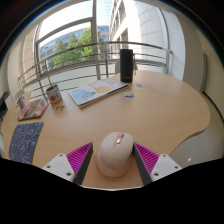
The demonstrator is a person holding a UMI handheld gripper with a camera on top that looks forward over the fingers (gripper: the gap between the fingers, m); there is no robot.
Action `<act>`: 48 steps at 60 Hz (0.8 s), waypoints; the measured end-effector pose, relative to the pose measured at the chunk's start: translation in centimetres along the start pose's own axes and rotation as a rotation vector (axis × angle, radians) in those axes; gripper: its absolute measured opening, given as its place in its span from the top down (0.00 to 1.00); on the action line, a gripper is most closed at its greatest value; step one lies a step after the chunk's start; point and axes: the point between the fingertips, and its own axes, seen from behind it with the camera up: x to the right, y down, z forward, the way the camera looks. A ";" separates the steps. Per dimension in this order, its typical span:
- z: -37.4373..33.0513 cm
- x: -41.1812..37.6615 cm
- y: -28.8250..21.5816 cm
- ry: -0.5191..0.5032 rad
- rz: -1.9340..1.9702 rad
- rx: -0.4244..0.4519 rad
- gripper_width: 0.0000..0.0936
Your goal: Arrange mouse
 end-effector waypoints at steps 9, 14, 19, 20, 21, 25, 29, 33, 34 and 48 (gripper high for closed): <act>2.0 -0.2 -1.1 0.043 -0.071 0.040 0.43; 2.1 -0.1 -1.4 0.055 -0.075 0.049 0.48; 2.0 -0.1 -1.3 0.068 -0.073 0.048 0.54; 1.9 -0.1 -1.3 0.072 -0.075 0.045 0.54; 1.9 -0.1 -1.3 0.075 -0.077 0.042 0.56; 1.5 0.1 -1.8 0.103 -0.086 0.044 0.57; -0.2 0.3 -4.3 0.152 -0.104 0.087 0.57; -2.9 -1.6 -8.1 0.151 -0.073 0.155 0.57; -3.8 -2.2 -9.2 0.151 -0.063 0.175 0.57; -14.4 -19.6 -20.5 0.017 -0.006 0.428 0.57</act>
